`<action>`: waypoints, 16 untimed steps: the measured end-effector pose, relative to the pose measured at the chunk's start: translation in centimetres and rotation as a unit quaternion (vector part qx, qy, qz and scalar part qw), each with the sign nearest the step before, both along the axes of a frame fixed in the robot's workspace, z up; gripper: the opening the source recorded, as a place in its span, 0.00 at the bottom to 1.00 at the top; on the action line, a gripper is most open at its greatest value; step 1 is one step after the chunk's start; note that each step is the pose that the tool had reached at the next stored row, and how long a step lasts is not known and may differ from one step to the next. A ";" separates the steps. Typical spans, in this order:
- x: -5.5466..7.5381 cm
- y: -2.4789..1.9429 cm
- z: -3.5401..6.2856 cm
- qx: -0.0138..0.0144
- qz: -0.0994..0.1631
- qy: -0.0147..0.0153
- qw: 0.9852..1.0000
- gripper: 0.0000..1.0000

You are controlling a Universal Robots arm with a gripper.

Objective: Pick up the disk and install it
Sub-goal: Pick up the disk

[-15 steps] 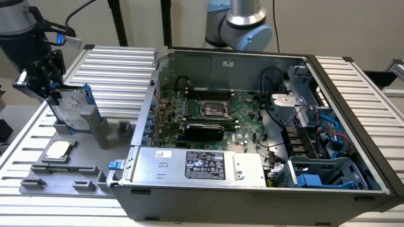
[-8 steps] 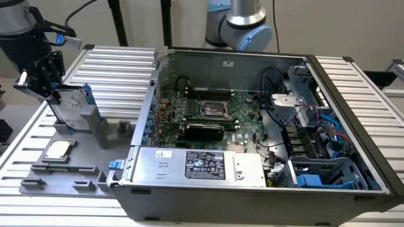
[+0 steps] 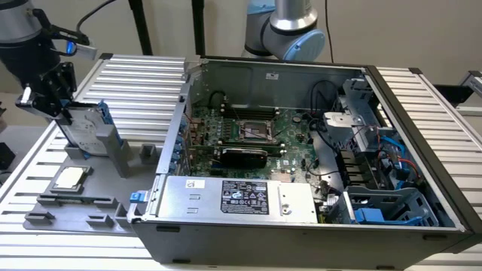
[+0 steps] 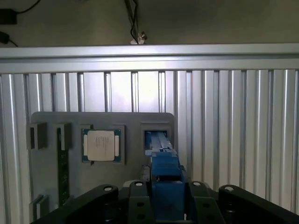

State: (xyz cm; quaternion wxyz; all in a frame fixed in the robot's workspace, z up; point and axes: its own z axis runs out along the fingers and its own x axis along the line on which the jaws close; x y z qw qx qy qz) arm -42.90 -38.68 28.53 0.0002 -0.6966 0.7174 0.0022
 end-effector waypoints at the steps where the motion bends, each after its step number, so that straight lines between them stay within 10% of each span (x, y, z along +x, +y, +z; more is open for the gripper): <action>1: 0.0 -0.08 0.00 0.000 0.000 0.000 1.000 0.00; 16: 0.0 -0.66 -0.01 0.005 0.000 -0.001 1.000 0.00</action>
